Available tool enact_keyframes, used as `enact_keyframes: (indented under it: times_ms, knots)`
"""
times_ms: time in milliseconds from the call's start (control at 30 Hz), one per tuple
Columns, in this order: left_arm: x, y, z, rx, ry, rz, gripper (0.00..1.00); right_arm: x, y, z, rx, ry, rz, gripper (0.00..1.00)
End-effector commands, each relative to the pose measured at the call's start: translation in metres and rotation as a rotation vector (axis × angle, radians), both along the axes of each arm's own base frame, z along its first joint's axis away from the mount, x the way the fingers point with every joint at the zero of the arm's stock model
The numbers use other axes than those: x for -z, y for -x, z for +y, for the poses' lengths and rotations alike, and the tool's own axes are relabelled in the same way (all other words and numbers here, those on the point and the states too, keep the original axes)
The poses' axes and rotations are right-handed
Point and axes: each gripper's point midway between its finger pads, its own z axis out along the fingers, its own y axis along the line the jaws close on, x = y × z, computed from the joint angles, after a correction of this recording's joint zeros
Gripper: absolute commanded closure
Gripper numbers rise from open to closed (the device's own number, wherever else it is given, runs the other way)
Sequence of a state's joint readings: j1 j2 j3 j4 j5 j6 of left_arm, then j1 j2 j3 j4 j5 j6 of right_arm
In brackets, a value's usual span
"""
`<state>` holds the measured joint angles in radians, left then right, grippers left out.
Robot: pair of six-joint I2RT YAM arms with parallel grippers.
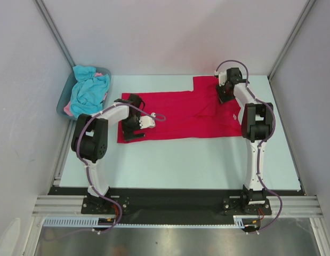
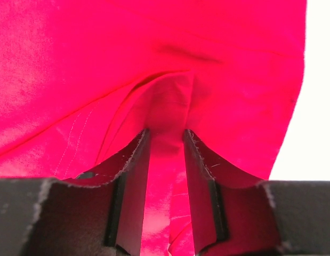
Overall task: Fold and stack the t-shirts
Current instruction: Fold the tshirt
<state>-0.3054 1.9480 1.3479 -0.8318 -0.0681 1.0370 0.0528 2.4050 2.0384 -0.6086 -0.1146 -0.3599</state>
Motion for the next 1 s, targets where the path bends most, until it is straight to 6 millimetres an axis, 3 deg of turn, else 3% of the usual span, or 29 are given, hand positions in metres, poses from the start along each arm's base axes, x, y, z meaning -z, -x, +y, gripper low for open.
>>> enact_keyframes:
  times_ms: [0, 133, 433, 967]
  knots:
    - [-0.017, -0.005, -0.009, -0.005, 0.031, -0.042, 0.00, -0.005, 0.000, 0.007, -0.023, -0.010, -0.012, 0.64]
    - [-0.016, -0.006, -0.009, -0.005, 0.031, -0.040, 0.00, -0.001, 0.000, 0.008, -0.026, -0.007, -0.005, 0.67]
    - [-0.015, -0.005, -0.010, -0.006, 0.033, -0.036, 0.00, -0.011, -0.002, 0.009, -0.020, 0.009, -0.029, 0.99]
    - [-0.014, -0.007, -0.012, 0.001, 0.039, -0.037, 0.00, -0.094, -0.010, 0.026, -0.039, 0.019, -0.194, 1.00]
